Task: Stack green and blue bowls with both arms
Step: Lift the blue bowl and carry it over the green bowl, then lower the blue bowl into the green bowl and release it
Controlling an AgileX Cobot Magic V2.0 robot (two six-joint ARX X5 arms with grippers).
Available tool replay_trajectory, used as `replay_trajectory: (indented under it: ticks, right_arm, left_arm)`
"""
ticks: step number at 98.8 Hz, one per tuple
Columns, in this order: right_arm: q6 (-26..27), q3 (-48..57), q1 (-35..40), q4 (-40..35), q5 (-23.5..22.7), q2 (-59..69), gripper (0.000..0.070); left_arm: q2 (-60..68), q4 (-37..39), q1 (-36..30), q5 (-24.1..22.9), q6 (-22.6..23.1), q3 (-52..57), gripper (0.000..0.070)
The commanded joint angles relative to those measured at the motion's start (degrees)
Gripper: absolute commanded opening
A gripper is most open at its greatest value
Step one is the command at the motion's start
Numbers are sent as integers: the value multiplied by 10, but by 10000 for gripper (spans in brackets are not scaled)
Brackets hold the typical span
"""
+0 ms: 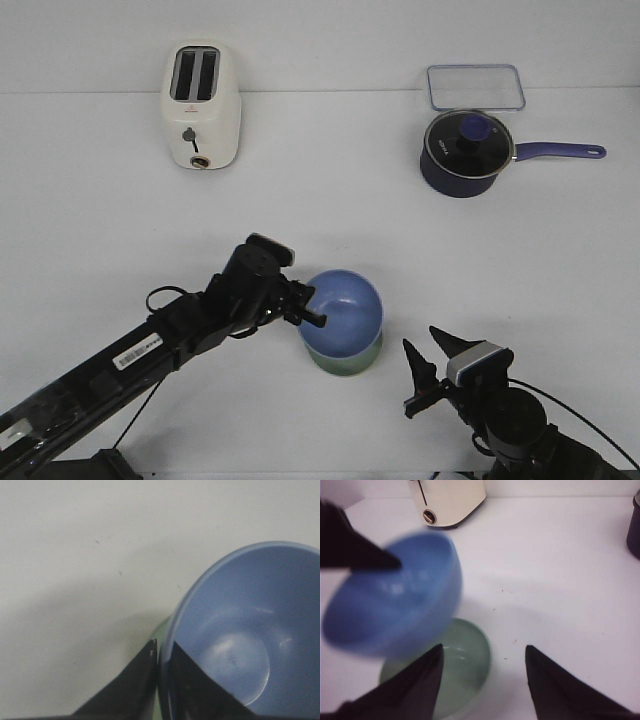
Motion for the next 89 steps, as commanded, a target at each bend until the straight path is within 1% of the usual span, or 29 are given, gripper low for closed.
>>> replay_trajectory:
  ticks: [1,29,38,40,42,49,52,56,64,73,89]
  right_arm:
    - [-5,2,6,5,7,3,343]
    - [-5,2,6,5,13,3,343]
    - [-5,2,6,5,13,3,343]
    - [-5,2,6,5,13,3,344]
    - [-5,2,6,5,13,3,343]
    - [-5,2,6,5,13,3,343]
    - [-5,2,6,5,13,3,344]
    - [-5,2,6,5,14,3,344]
    - [-5,2,6,5,15,3,344]
    - [-5,2,6,5,15,3,344]
    - [-7,2,6,5,17,3,344]
  left_arm:
    - [27,4,-15,-14,-5,8,10]
    - [77,4,-20,-20,-4,8,11]
    - [77,4,-21,-20,-2,8,30]
    - [77,4,-21,-20,-2,8,52]
    - [77,4,-21,-20,-2,8,89]
    - [77,3,-21,-20,-2,8,277]
    - [77,2,-21,-20,-2,8,345]
    - [76,0,-20,-20,-2,8,396]
    - [68,-9,-19,-22,2,8,393]
    - [38,-17,-15,-37,17,8,393]
    - [-76,-42,3,-105,56,7,393]
